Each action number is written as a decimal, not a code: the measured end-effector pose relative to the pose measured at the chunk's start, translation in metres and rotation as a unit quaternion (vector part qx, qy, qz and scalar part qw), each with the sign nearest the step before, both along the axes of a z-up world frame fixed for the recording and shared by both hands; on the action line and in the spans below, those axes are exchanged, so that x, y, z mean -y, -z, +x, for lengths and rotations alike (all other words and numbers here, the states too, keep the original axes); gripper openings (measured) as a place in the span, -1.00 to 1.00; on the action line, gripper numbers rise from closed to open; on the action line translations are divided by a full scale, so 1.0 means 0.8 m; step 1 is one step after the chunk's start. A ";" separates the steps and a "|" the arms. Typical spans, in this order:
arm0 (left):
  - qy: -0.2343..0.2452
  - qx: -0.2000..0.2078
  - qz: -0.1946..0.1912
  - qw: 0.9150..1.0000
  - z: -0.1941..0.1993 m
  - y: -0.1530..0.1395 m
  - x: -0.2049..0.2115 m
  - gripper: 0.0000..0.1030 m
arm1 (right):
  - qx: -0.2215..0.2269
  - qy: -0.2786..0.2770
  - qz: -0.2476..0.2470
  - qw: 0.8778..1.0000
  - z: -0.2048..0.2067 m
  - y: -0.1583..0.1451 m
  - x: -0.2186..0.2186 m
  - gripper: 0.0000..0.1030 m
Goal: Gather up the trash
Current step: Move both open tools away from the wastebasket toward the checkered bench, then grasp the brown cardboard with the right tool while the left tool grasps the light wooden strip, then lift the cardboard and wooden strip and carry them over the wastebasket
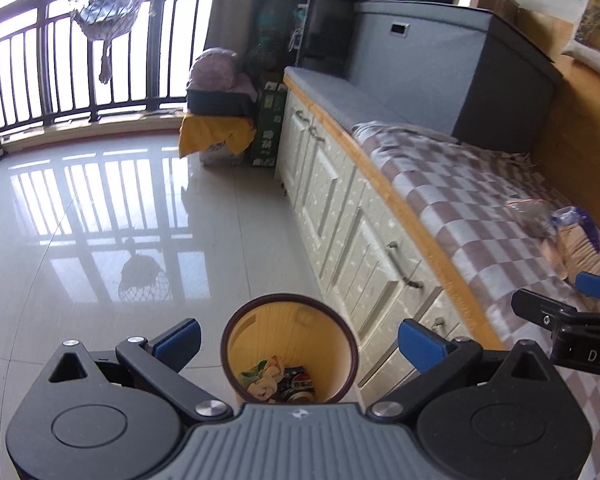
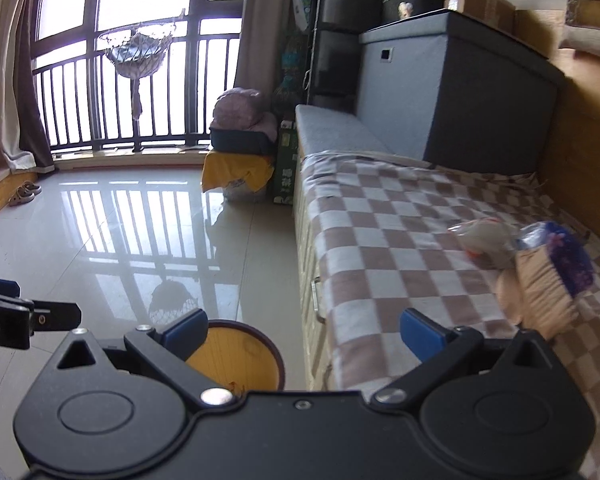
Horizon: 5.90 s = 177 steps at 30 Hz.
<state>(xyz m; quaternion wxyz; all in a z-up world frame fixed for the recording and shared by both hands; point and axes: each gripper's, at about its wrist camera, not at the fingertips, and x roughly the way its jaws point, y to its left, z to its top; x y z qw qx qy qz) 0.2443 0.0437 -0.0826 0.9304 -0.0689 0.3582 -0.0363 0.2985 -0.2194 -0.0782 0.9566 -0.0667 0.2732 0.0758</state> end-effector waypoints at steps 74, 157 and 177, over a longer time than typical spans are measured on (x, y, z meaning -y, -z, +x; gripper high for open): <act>0.261 0.006 0.094 0.961 0.223 0.060 0.488 0.17 | 0.070 0.227 0.263 0.935 0.036 0.060 0.398 -0.53; 0.215 0.073 0.014 0.974 0.053 -0.038 0.304 -0.46 | 0.042 0.183 0.079 0.979 -0.032 -0.009 0.274 -0.01; 0.102 0.058 -0.007 0.993 0.048 -0.032 0.106 -0.46 | 0.009 0.089 0.069 0.994 0.015 -0.013 0.105 -0.01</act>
